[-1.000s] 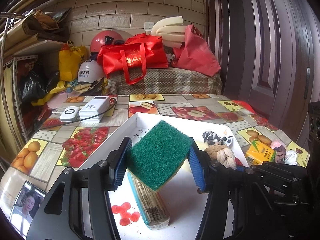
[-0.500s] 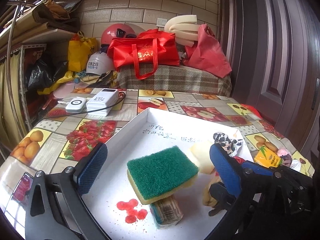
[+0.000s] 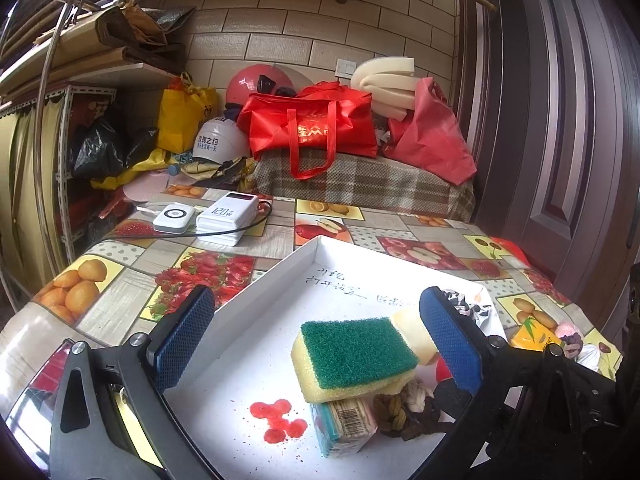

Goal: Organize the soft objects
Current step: 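Open the left tool to drop the green sponge while right tool releases the rope toy in the box, then move both tools to the white foam pads on the table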

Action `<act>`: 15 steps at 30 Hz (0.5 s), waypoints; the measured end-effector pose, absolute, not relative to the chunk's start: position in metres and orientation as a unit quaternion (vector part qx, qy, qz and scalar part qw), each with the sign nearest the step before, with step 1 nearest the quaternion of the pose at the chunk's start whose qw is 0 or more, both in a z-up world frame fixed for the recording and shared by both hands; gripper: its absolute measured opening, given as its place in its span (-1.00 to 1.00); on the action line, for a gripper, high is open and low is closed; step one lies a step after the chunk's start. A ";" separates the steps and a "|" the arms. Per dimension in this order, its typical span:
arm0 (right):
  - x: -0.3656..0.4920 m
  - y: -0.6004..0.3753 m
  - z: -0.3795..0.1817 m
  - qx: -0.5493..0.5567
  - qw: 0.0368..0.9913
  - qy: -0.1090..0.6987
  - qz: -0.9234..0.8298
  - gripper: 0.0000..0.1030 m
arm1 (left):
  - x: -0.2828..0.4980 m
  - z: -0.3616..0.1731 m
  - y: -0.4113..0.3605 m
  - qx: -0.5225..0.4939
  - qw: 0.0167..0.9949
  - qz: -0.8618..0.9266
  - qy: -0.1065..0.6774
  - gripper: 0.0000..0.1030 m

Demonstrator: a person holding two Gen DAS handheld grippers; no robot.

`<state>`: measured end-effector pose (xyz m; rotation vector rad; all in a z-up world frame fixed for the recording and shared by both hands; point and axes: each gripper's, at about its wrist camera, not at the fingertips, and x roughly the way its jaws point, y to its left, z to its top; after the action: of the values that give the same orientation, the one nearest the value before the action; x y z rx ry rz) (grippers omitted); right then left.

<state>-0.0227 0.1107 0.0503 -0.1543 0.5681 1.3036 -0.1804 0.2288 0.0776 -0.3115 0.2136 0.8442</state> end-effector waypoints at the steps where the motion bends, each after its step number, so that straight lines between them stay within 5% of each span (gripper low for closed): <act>1: -0.024 0.114 0.049 -0.071 0.753 0.268 0.596 0.77 | -0.185 0.079 0.229 -0.157 0.895 0.408 0.094 1.00; 3: -0.030 0.120 0.049 -0.074 0.748 0.269 0.603 0.99 | -0.196 0.082 0.230 -0.169 0.892 0.412 0.077 1.00; 15: -0.035 0.104 0.054 -0.045 0.759 0.244 0.602 1.00 | -0.208 0.086 0.221 -0.168 0.898 0.402 0.053 1.00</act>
<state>-0.0347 0.1035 0.0541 -0.0982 0.5325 1.3117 -0.2081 0.2207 0.0856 -0.3485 0.1098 0.8331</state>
